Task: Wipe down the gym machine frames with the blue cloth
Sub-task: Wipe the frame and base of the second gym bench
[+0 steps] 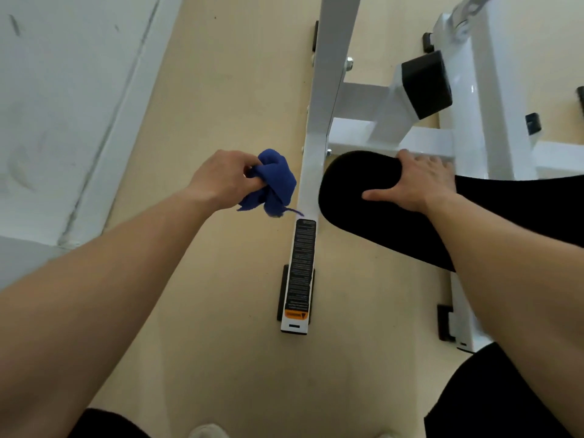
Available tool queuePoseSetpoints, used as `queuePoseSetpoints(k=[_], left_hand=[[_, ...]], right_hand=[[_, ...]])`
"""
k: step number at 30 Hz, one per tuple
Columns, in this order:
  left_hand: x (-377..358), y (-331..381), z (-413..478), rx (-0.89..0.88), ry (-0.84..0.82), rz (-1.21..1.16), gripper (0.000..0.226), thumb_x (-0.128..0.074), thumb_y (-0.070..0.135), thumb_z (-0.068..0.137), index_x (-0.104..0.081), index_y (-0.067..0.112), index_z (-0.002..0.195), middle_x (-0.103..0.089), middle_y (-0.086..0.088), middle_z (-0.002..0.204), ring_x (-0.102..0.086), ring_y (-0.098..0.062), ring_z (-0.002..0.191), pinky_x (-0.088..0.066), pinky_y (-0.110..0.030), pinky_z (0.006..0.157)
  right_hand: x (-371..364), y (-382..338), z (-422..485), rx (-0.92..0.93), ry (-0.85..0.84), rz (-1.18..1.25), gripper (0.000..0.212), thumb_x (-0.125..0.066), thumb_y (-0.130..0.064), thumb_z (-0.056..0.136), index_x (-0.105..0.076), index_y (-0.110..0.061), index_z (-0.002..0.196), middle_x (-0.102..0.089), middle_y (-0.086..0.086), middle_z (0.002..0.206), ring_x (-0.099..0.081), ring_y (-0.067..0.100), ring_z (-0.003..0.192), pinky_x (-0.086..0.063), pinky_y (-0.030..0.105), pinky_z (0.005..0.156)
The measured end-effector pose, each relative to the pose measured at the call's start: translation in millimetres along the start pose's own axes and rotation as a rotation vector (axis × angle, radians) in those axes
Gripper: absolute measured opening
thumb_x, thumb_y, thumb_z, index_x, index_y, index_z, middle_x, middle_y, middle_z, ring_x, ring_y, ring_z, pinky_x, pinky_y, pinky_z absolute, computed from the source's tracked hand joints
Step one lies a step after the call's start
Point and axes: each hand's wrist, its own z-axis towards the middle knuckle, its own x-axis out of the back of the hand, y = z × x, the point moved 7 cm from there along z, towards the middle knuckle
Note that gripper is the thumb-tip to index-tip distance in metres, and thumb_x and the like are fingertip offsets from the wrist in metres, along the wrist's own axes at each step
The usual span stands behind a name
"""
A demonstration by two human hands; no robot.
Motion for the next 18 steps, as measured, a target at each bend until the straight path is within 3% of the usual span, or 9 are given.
queuePoseSetpoints(k=[5, 9, 12, 14, 18], left_hand=[[-0.5, -2.8, 6.9, 0.041, 0.013, 0.003, 0.012, -0.059, 0.031, 0.086, -0.065, 0.027, 0.077, -0.069, 0.003, 0.077, -0.065, -0.019, 0.073, -0.054, -0.039, 0.069], [-20.7, -4.1, 16.5, 0.029, -0.008, 0.009, 0.01, -0.06, 0.03, 0.087, -0.067, 0.026, 0.081, -0.069, 0.002, 0.08, -0.065, -0.02, 0.076, -0.053, -0.037, 0.069], [-29.9, 3.1, 22.5, 0.025, -0.005, -0.001, 0.009, -0.06, 0.031, 0.087, -0.068, 0.026, 0.084, -0.069, 0.002, 0.082, -0.064, -0.019, 0.076, -0.052, -0.035, 0.068], [-32.2, 10.1, 24.3, 0.015, 0.011, -0.019, 0.01, -0.06, 0.031, 0.087, -0.068, 0.026, 0.087, -0.07, 0.002, 0.084, -0.064, -0.019, 0.077, -0.052, -0.036, 0.069], [-44.3, 21.9, 24.9, -0.003, 0.013, -0.063, 0.012, -0.057, 0.03, 0.09, -0.067, 0.026, 0.095, -0.069, 0.005, 0.084, -0.065, -0.021, 0.077, -0.053, -0.036, 0.07]], right_hand=[[-20.5, 37.1, 0.3, -0.077, -0.077, -0.244, 0.101, -0.056, -0.093, 0.057, -0.047, -0.02, 0.128, -0.055, 0.014, 0.125, -0.048, 0.036, 0.12, -0.036, 0.05, 0.105], [-45.4, 59.6, 1.3, -0.12, -0.184, -0.255, 0.102, -0.057, -0.083, 0.07, -0.032, -0.022, 0.147, -0.036, 0.018, 0.146, -0.03, 0.039, 0.138, -0.023, 0.051, 0.115], [-26.7, 24.2, 7.1, -0.03, -0.053, -0.102, 0.087, -0.06, -0.068, 0.079, -0.033, -0.021, 0.148, -0.036, 0.015, 0.147, -0.031, 0.038, 0.138, -0.027, 0.051, 0.116], [-13.1, -11.6, 6.8, 0.029, 0.01, 0.126, 0.074, -0.059, -0.055, 0.086, -0.036, -0.021, 0.148, -0.039, 0.012, 0.149, -0.034, 0.034, 0.138, -0.031, 0.049, 0.114], [-18.5, -85.8, -0.3, 0.225, -0.135, 0.503, 0.065, -0.062, -0.03, 0.089, -0.04, -0.022, 0.149, -0.05, 0.002, 0.143, -0.048, 0.021, 0.129, -0.037, 0.034, 0.108]])
